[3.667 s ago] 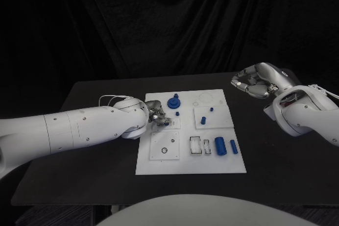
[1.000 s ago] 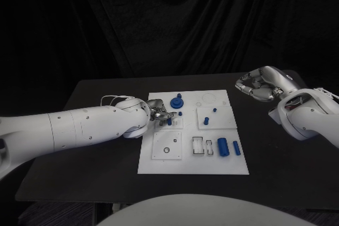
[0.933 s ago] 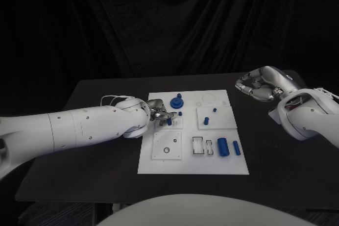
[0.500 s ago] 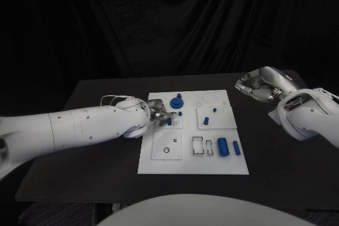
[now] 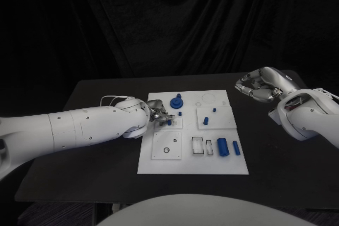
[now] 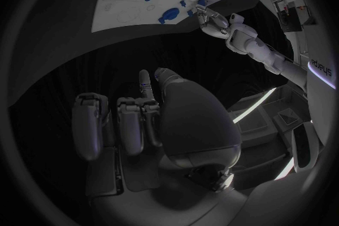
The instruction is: Assemble the parts on the task board
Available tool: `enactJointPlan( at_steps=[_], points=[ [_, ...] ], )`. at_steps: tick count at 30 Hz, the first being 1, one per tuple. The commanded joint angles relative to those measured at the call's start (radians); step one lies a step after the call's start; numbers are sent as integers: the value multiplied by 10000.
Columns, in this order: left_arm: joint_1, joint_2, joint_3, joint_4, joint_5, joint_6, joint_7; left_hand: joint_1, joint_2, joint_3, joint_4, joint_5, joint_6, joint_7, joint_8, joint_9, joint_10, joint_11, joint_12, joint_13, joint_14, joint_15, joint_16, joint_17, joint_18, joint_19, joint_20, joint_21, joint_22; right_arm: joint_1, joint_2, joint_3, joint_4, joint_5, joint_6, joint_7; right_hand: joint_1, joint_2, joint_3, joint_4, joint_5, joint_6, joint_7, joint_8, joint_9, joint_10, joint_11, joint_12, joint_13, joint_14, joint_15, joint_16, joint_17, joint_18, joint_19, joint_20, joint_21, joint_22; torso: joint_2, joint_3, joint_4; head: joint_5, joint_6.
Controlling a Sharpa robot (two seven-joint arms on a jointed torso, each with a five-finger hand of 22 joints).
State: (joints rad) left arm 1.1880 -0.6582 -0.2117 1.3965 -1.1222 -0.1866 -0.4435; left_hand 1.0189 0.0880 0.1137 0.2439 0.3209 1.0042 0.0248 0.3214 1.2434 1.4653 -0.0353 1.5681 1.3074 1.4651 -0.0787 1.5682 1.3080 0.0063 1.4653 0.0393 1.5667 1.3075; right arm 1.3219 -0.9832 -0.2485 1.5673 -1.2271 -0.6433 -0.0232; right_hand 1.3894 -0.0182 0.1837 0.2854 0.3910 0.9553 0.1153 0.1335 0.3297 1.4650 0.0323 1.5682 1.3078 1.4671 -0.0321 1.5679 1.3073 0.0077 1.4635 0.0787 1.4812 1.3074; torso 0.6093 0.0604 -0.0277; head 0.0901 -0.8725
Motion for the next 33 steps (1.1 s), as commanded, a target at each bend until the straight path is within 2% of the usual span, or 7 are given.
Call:
enactJointPlan(
  at_steps=[1,7,13,18,23,30,33],
  points=[
    [-24,31,7,16,22,83,155,80,-48,-5,-35,-19,-83,14,-27,8,1055,-49,27,2634,1057,-50,26,2628,-63,1055,-85,40,2633,-24,-18,7,17,-26,32,-156,85,-9,59,-5,59,55,19,-36,-13,1058,83,26,2630,1037,77,29,2635,178,505,68,-35,2297,-3,-4,-1,5,-2],
    [-28,9,7,61,22,-186,278,-143,-126,-173,328,-649,-34,56,-171,7,1055,-12,27,2634,1057,-22,26,2628,-63,1055,-64,40,2633,-26,-36,7,32,-26,7,-149,85,-9,59,-5,59,55,19,-36,-13,1058,83,26,2630,1037,77,29,2635,178,505,68,-35,2297,-9,-4,-9,9,-2],
    [-28,-129,8,245,22,-621,227,-981,-124,-947,480,-1803,-51,136,-474,-42,1055,61,27,2634,1057,36,26,2628,-63,1055,-10,40,2633,-26,-82,8,43,-27,-21,-160,85,-9,59,-5,59,55,19,-36,-13,1058,83,26,2630,1037,77,29,2635,178,505,68,-35,2297,-4,8,-14,3,-2],
    [3,-340,9,523,22,-715,-60,-1139,-117,-1163,478,-1978,-16,142,-536,-46,1055,66,27,2634,1057,41,26,2628,-63,1055,-2,40,2633,-26,-89,8,36,-27,-33,-183,80,-19,57,-2,59,61,22,-37,-13,1058,86,26,2630,1037,78,29,2635,174,514,68,-21,2302,4,12,-12,37,-2],
    [371,-589,12,842,21,-124,-684,-1097,-88,-1213,455,-1949,-73,156,-608,-60,1055,75,27,2634,1057,46,26,2628,-63,1055,1,40,2633,-25,-41,8,-5,-27,-47,-180,21,-53,33,29,58,64,32,-49,-18,1058,93,26,2630,1037,83,29,2635,177,507,72,-34,2298,10,5,-24,90,-2],
    [1361,-659,11,994,22,1018,-728,-571,-3,-1271,395,-1496,-288,226,-861,-54,1055,136,27,2634,1057,99,26,2628,-63,1055,46,40,2633,-23,47,8,-47,-27,-105,-163,-15,-62,22,42,63,67,33,-54,-21,1058,95,26,2630,1037,85,29,2635,176,510,74,-29,2300,-6,15,-9,89,-2],
    [1646,-575,11,834,22,1427,-383,-265,69,-1207,311,-1308,-313,237,-895,-11,1055,150,27,2634,1057,115,26,2628,-63,1055,65,40,2633,-22,95,8,-74,-27,-109,-167,-15,-62,22,42,63,67,33,-54,-21,1058,95,26,2630,1037,85,29,2635,176,510,74,-29,2300,-12,22,-25,100,-2]
  ],
)
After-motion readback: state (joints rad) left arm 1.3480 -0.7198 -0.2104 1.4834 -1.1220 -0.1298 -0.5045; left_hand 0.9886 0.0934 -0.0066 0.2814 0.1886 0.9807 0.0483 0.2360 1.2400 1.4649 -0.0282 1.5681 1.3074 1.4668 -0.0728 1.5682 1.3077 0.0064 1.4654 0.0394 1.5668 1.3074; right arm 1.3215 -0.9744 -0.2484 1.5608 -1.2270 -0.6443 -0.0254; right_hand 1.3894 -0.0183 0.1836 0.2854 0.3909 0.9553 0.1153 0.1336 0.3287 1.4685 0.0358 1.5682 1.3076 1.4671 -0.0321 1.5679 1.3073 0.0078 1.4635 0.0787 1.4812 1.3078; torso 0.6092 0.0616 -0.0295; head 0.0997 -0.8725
